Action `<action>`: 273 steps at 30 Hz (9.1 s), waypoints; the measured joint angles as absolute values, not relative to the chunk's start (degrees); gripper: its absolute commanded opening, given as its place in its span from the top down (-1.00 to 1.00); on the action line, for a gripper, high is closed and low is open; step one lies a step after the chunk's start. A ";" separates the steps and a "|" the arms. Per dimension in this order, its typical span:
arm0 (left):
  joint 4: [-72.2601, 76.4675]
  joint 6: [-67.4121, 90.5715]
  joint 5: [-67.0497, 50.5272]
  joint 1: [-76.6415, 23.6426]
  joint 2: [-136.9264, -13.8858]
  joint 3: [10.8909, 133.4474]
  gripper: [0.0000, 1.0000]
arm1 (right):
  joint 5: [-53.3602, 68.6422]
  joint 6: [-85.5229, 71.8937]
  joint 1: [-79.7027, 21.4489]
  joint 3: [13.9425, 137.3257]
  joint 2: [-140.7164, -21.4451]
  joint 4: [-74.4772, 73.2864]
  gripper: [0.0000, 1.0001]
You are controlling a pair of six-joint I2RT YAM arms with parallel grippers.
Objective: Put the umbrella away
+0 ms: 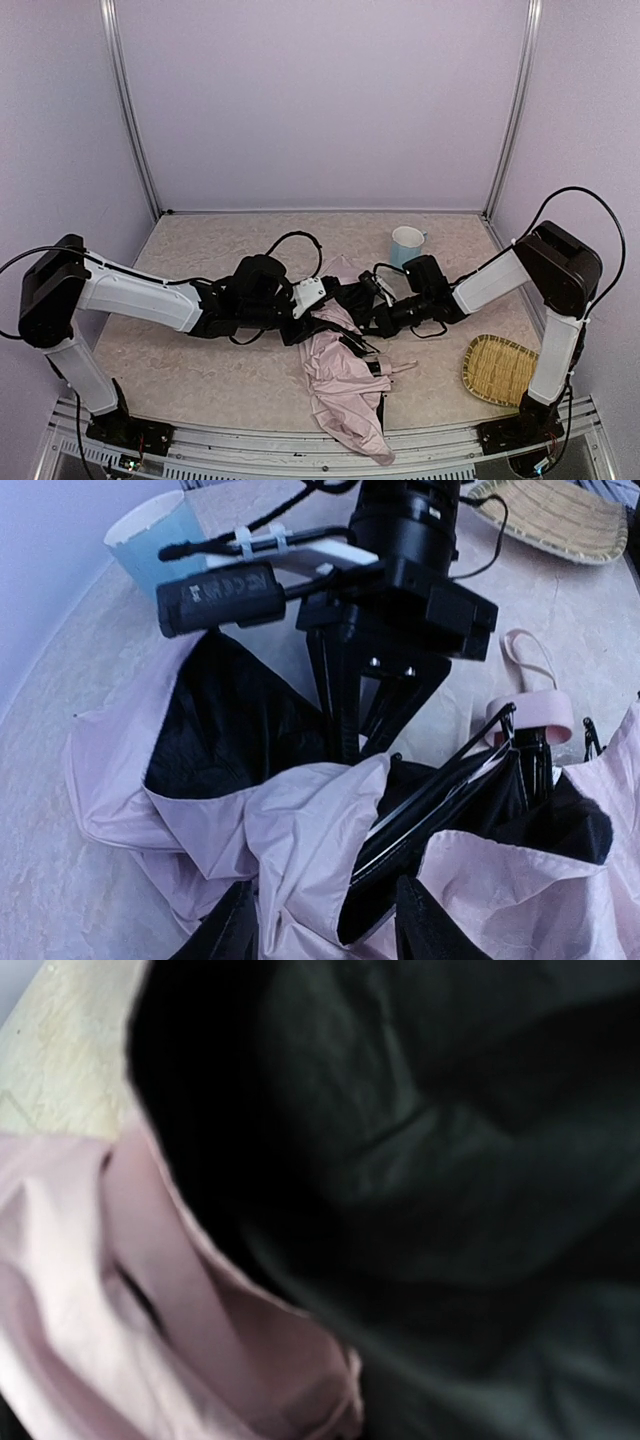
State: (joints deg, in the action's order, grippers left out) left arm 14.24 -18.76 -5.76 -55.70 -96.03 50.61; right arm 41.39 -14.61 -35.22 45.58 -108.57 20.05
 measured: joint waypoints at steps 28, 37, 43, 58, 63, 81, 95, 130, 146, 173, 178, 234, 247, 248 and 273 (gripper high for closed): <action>14.70 -16.69 0.73 -61.63 -99.74 52.99 0.80 | 39.35 -17.89 -42.11 50.22 -111.44 20.40 1.00; 13.78 -14.85 -1.83 -61.65 -97.41 52.18 0.02 | 38.72 -18.98 -42.11 51.20 -111.44 18.79 1.00; 13.74 -12.67 -6.59 -63.16 -81.56 48.36 -0.44 | 37.30 -18.94 -42.09 53.87 -112.38 15.90 1.00; 12.01 -20.21 -4.47 -88.18 -96.25 46.87 -0.85 | 36.58 -20.12 -41.65 54.50 -113.21 15.46 1.00; 18.06 -21.47 5.34 -88.18 -102.89 48.53 -0.31 | 36.62 -20.78 -41.60 54.02 -113.25 16.29 1.00; 39.48 -9.74 5.41 -76.82 -83.57 35.81 1.00 | 44.07 -17.82 -43.57 47.31 -112.07 22.41 1.00; 60.36 12.73 -15.00 -47.51 -101.93 26.15 1.00 | 54.02 -12.25 -43.38 47.68 -115.98 23.88 1.00; 56.45 18.22 -19.18 -49.58 -113.99 33.89 1.00 | 16.47 -4.93 -53.15 33.87 -72.90 3.77 -0.53; 45.69 15.81 -14.70 -54.22 -113.43 40.34 1.00 | 21.65 -5.65 -54.26 16.12 -75.00 22.76 -0.08; 30.37 13.91 -16.08 -53.49 -117.08 53.82 1.00 | 19.62 3.57 -55.64 16.58 -82.87 29.76 0.03; 30.83 13.56 -12.95 -54.57 -117.40 54.43 1.00 | 16.05 2.09 -55.70 16.93 -75.66 24.08 -0.58; 23.44 5.21 -7.57 -37.10 -109.65 58.04 -0.31 | -3.66 14.24 -69.49 52.73 -102.96 -2.31 0.47; 37.60 -5.28 0.62 -47.35 -70.37 32.56 -0.28 | 19.38 6.66 -61.98 52.86 -101.56 -5.80 0.52; 37.47 -6.57 0.73 -49.74 -68.07 30.89 -0.27 | 21.58 6.26 -61.10 52.86 -101.58 -6.00 0.52; 29.80 -41.98 1.78 -72.88 -87.66 28.10 -0.89 | 53.87 6.20 -50.65 58.59 -113.45 -8.56 0.58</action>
State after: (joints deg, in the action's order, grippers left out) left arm 29.80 -41.98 1.78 -72.88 -87.66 28.10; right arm 53.87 6.20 -50.65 58.59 -113.45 -8.56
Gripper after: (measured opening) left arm 0.941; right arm 0.245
